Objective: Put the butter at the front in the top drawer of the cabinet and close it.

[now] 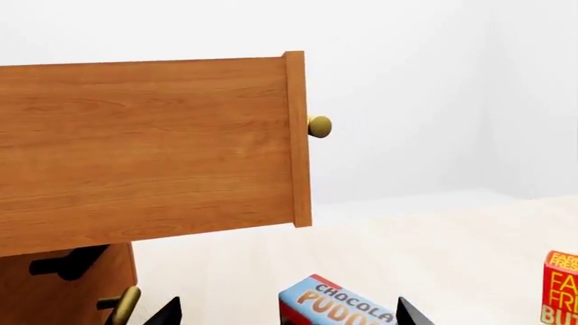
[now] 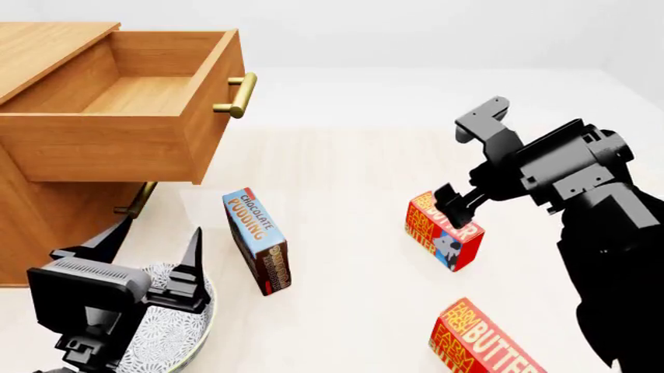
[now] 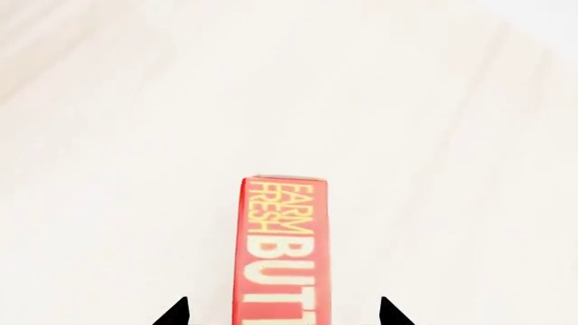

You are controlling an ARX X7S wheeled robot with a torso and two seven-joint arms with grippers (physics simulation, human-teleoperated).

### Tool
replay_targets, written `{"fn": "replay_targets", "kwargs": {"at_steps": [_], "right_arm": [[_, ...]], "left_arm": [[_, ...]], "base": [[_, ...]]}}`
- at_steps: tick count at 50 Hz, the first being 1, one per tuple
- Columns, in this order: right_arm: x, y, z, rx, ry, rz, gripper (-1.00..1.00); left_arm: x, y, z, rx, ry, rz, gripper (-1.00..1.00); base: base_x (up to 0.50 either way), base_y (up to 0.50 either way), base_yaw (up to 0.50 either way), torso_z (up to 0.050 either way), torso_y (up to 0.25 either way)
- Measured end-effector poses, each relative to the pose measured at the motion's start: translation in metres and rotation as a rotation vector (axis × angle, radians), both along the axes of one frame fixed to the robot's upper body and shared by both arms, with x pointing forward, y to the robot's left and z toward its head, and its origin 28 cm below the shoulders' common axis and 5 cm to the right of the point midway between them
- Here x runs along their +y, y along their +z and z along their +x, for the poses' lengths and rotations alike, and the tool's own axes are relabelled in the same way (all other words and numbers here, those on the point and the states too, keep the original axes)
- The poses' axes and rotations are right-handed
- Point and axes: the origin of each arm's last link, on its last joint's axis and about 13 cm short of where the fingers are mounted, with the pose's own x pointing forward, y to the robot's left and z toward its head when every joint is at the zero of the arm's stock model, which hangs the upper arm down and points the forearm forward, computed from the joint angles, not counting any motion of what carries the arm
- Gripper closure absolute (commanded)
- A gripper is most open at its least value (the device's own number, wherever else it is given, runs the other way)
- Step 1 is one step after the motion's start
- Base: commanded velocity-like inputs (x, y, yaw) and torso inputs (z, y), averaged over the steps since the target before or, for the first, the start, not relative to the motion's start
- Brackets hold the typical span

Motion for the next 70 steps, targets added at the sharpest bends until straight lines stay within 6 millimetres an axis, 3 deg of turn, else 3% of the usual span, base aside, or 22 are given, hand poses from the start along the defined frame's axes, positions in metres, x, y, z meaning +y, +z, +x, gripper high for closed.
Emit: {"fn": "replay_targets", "kwargs": {"at_steps": [70], "right_arm": [[-0.011,-0.045,-0.02,0.063,-0.074,0.008,-1.0]], "left_arm": [[-0.002,0.002,-0.003,-0.004,-0.023,-0.024,-1.0]], "base": [[0.0,0.0,0.0,0.0,0.0]]}}
